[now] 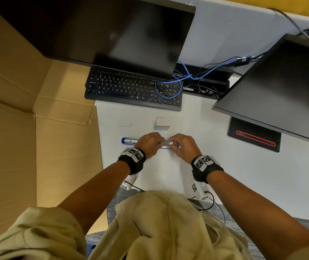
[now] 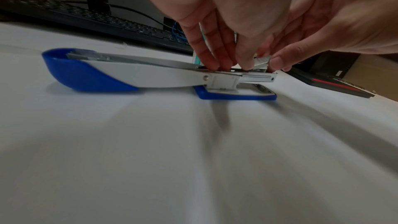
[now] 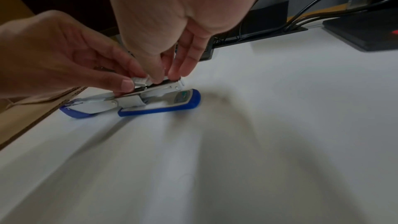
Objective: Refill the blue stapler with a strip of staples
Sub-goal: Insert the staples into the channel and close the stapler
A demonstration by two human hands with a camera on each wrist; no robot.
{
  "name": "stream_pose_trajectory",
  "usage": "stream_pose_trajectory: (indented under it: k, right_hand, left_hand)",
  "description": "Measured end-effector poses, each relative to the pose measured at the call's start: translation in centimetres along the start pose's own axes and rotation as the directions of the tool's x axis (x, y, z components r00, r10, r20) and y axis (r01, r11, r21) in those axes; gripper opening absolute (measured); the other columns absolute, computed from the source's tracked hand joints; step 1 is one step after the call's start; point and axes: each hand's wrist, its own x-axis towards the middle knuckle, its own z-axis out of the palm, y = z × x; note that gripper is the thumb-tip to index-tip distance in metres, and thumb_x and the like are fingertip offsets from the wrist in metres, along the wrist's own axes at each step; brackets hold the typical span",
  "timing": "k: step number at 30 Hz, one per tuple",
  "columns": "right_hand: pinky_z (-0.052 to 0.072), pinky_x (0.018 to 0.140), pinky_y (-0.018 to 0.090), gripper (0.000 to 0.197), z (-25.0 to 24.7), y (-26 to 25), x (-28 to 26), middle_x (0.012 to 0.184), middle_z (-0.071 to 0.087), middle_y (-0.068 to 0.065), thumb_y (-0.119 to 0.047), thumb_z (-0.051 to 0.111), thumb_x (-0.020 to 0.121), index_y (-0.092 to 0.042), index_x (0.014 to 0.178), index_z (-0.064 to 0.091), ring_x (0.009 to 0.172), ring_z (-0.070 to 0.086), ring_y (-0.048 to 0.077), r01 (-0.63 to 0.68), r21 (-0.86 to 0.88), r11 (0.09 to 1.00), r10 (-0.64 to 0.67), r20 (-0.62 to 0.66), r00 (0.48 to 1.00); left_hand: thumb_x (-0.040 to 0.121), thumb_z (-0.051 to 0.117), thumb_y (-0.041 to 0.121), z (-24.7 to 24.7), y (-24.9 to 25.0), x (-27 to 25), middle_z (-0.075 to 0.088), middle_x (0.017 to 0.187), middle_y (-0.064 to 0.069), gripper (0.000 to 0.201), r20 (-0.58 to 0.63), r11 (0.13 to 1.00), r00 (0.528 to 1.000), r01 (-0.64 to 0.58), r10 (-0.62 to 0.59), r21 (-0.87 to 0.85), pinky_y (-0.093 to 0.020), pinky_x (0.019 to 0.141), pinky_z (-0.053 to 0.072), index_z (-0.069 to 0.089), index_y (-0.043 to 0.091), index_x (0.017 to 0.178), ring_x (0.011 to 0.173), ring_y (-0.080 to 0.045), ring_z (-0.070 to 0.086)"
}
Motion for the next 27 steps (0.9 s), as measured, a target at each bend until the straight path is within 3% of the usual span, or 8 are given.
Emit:
stream_pose_trajectory:
  k: [9,15,18,22,27]
  right_hand:
    - [0.054,0.077,0.037,0.017,0.2,0.1,0.0,0.098,0.069,0.006,-0.008,0.066,0.086,-0.011,0.102,0.072,0.092,0.061,0.023,-0.021,-0.156,0.988,0.026,0.032,0.999]
    - [0.054,0.073,0.037,0.014,0.3,0.3,-0.1,0.096,0.069,0.007,-0.007,0.066,0.086,-0.012,0.097,0.073,0.09,0.062,0.026,-0.01,-0.204,0.979,0.016,0.029,0.999]
    - [0.055,0.071,0.037,0.014,0.3,0.5,-0.4,0.099,0.068,0.007,-0.01,0.067,0.086,-0.012,0.098,0.073,0.094,0.061,0.026,0.015,-0.245,0.969,-0.01,0.024,1.0]
    - [0.054,0.063,0.032,0.015,0.1,0.6,-0.9,0.098,0.067,0.006,-0.012,0.073,0.081,-0.014,0.096,0.074,0.09,0.063,0.028,0.056,-0.289,0.956,-0.063,-0.015,0.998]
    - [0.054,0.064,0.03,0.018,0.4,0.4,-0.8,0.102,0.066,0.008,-0.017,0.073,0.082,-0.019,0.099,0.076,0.089,0.061,0.028,0.152,-0.312,0.938,-0.158,0.007,0.987]
  left_hand:
    - [0.092,0.058,0.02,0.4,0.2,0.4,0.064,0.11,-0.004,0.023,0.001,0.997,0.999,0.04,-0.04,0.069,-0.039,0.083,0.052,0.069,0.016,0.112,0.105,-0.022,0.058]
    - [0.092,0.057,0.019,0.6,0.3,0.6,0.066,0.109,-0.005,0.022,-0.009,0.995,0.999,0.037,-0.036,0.089,-0.04,0.083,0.053,0.07,0.016,0.11,0.106,-0.023,0.057]
    - [0.088,0.062,0.014,0.8,0.2,0.3,0.068,0.104,-0.008,0.019,-0.045,0.994,0.999,-0.019,0.024,0.107,-0.043,0.073,0.056,0.073,0.015,0.104,0.1,-0.027,0.061]
    - [0.077,0.075,0.01,0.9,-0.3,-0.1,0.07,0.088,-0.006,0.015,-0.07,0.982,0.992,-0.088,0.101,0.166,-0.033,0.05,0.053,0.077,0.018,0.089,0.079,-0.027,0.067]
    - [0.088,0.062,0.018,0.8,-0.6,-0.1,0.066,0.106,-0.009,0.02,-0.035,0.986,0.999,-0.004,0.01,0.168,-0.036,0.067,0.053,0.073,0.015,0.105,0.088,-0.031,0.065]
